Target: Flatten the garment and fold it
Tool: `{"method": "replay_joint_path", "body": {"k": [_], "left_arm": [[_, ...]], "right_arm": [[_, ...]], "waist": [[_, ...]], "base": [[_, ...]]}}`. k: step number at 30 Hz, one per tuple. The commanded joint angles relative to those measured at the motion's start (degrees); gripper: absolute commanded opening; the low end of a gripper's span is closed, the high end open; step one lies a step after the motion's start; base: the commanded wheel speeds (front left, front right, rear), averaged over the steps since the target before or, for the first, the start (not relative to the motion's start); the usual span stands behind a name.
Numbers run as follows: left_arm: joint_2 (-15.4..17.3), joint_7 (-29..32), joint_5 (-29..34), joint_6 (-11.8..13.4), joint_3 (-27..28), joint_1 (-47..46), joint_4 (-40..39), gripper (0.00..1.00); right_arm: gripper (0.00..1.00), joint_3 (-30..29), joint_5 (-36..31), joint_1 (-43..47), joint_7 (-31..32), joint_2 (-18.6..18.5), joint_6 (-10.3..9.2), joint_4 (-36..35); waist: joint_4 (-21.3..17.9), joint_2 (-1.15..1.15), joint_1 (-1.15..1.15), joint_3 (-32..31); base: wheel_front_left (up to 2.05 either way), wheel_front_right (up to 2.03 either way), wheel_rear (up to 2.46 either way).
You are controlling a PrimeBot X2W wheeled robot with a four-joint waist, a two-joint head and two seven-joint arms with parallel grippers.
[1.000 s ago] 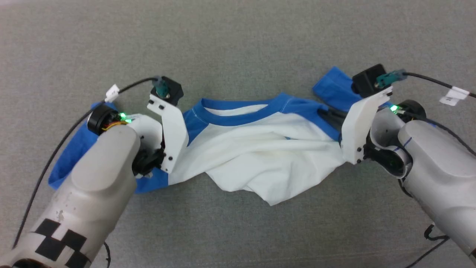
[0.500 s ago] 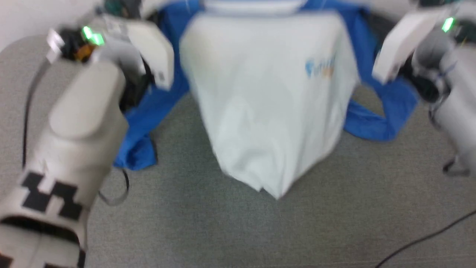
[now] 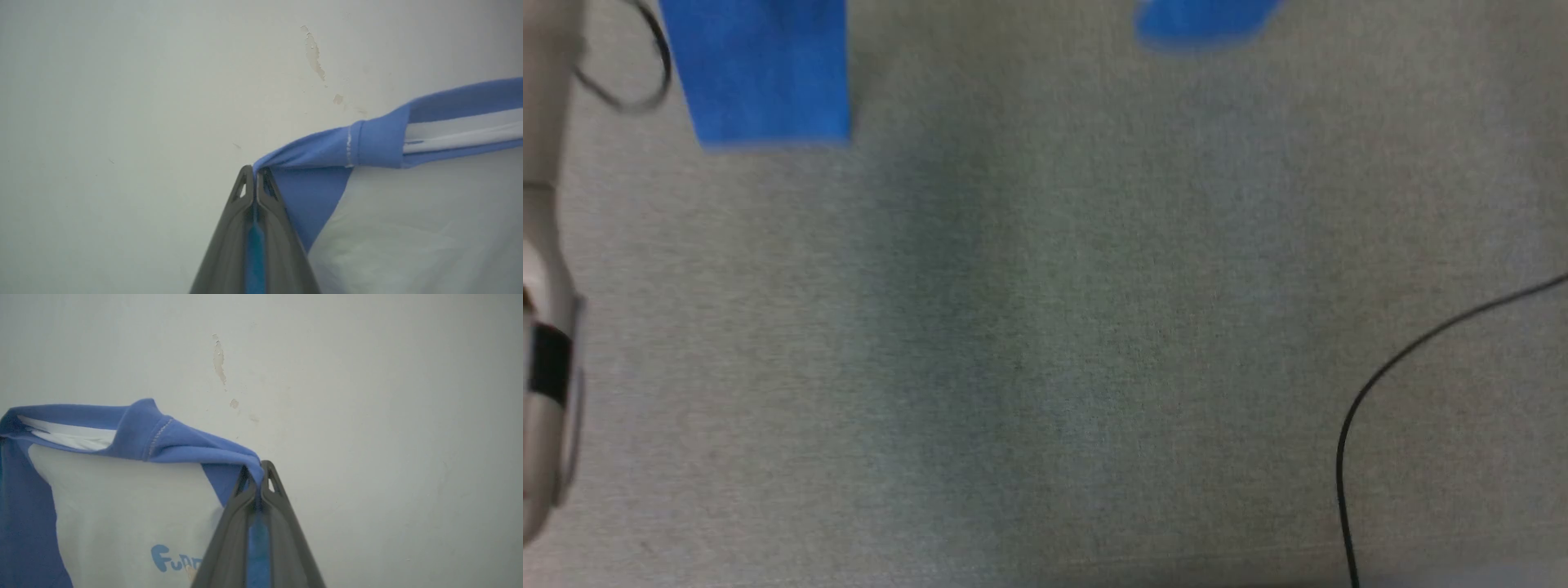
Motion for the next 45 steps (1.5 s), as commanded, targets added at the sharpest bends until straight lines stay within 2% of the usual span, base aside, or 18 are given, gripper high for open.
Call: {"method": "replay_joint_path", "body": {"k": [1,4,8,14,19,23,27,28,30,31,37,43,45], "left_arm": [[2.3,-0.9,0.4,1.9,1.3,-1.8,1.6,0.0],[1.5,-3.2,1.0,1.9,1.0,-6.5,3.2,0.0],[0.0,-4.2,0.8,2.3,0.8,-7.0,5.1,0.0],[-1.8,-6.2,-1.1,2.6,1.5,-2.6,7.5,0.0],[-3.1,-7.9,-3.8,2.1,3.3,4.7,8.0,0.0],[-3.8,-8.6,-6.4,1.4,5.7,14.3,6.5,0.0],[-4.1,-8.6,-6.1,2.1,8.4,27.4,-0.8,0.0],[-4.1,-8.6,-6.1,2.1,8.4,27.4,-0.8,0.0],[-3.7,-8.7,-5.1,2.5,9.7,34.9,-5.2,0.0],[-3.3,-8.7,-4.1,2.5,10.6,42.3,-9.1,0.0],[-2.7,-8.7,-2.0,3.6,11.8,63.2,-19.5,0.0],[-0.6,-7.5,-1.7,6.1,11.2,78.8,-28.1,0.0],[-0.2,-6.9,-1.8,6.9,11.2,81.4,-29.8,0.0]], "right_arm": [[0.0,-1.8,-0.7,-1.8,-1.2,-2.1,-0.9,1.6],[0.0,-3.0,-2.8,-5.4,-2.3,-1.5,-0.9,1.3],[0.0,-3.2,-4.0,-5.9,-2.6,-0.4,-0.9,0.9],[0.0,-2.1,-4.4,-1.6,-2.6,1.6,-0.9,0.5],[0.0,0.4,-3.2,5.7,-2.7,2.5,-0.9,-0.3],[0.0,3.0,-1.9,14.5,-2.7,2.4,-0.9,-2.8],[0.0,4.1,-0.3,24.6,-2.7,1.3,-0.9,-6.9],[0.0,4.1,-0.3,24.6,-2.7,1.3,-0.9,-6.9],[0.0,4.4,-0.2,29.7,-2.7,0.8,-0.9,-9.4],[0.0,4.5,-0.2,35.1,-2.7,0.5,-0.9,-11.8],[0.0,5.9,-0.3,50.8,-2.7,-0.1,-0.9,-16.5],[0.0,4.1,-0.7,64.2,-2.6,-1.1,-0.9,-20.1],[0.0,3.5,-1.0,66.2,-2.5,-1.1,-0.9,-20.9]], "waist": [[-3.5,0.0,-0.02,7.7],[-3.4,0.0,-0.02,11.1],[-3.2,0.0,-0.02,13.9],[-2.8,0.0,-0.02,15.7],[-2.0,0.0,-0.02,13.6],[-0.9,0.0,-0.02,9.5],[0.0,0.0,-0.02,4.3],[0.0,0.0,-0.02,4.3],[0.0,0.0,-0.02,1.4],[0.1,0.0,-0.02,-1.7],[0.1,0.0,-0.02,-11.1],[0.1,0.0,-0.02,-17.0],[-0.1,0.0,-0.02,-17.6]], "base": [[0.0,0.0,0.0],[0.0,0.0,0.0],[0.0,0.0,0.0],[0.0,0.0,0.0],[0.0,0.0,0.0],[0.0,0.0,0.0],[0.0,0.0,0.0],[0.0,0.0,0.0],[0.0,0.0,0.0],[0.0,0.0,0.0],[0.0,0.0,0.0],[0.0,0.0,0.0],[0.0,0.0,0.0]]}}
